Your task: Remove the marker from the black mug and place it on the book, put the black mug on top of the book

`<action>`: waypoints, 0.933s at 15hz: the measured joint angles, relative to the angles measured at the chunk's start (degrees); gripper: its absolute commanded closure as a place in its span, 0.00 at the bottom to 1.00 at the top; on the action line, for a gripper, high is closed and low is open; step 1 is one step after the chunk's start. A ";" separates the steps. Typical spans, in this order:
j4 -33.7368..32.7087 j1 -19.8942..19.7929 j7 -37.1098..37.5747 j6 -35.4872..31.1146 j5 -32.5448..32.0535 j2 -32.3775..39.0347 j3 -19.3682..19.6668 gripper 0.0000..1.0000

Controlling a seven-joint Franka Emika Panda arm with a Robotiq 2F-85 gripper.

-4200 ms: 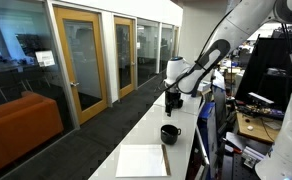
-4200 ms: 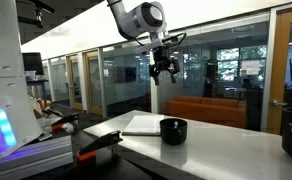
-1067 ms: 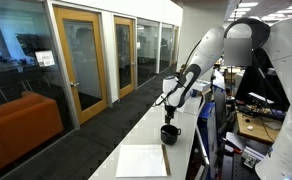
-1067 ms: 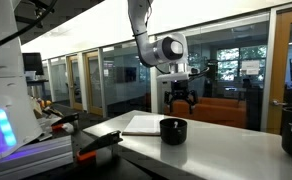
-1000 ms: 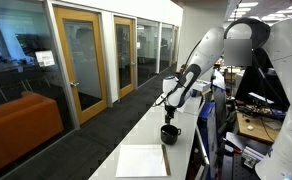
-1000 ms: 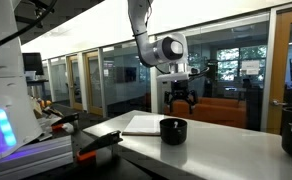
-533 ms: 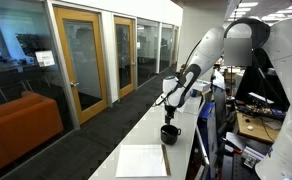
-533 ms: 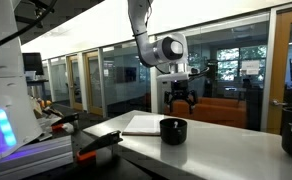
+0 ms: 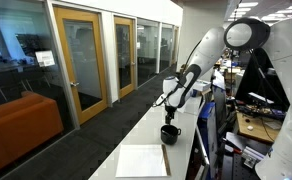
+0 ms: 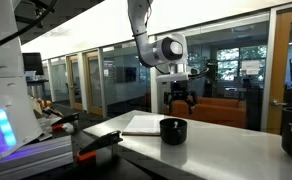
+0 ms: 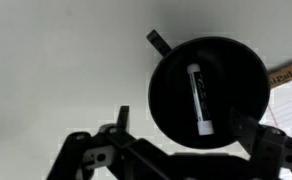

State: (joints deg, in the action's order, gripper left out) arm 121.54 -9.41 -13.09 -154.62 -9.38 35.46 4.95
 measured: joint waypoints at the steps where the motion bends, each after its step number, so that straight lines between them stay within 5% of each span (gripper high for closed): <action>1: 0.11 0.00 0.00 -0.02 0.00 0.00 -0.04 0.00; 14: 3.06 -1.66 -4.32 -4.28 -0.03 1.89 -0.32 0.00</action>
State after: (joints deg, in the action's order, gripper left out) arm 124.60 -11.07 -17.40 -158.90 -9.41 37.35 4.63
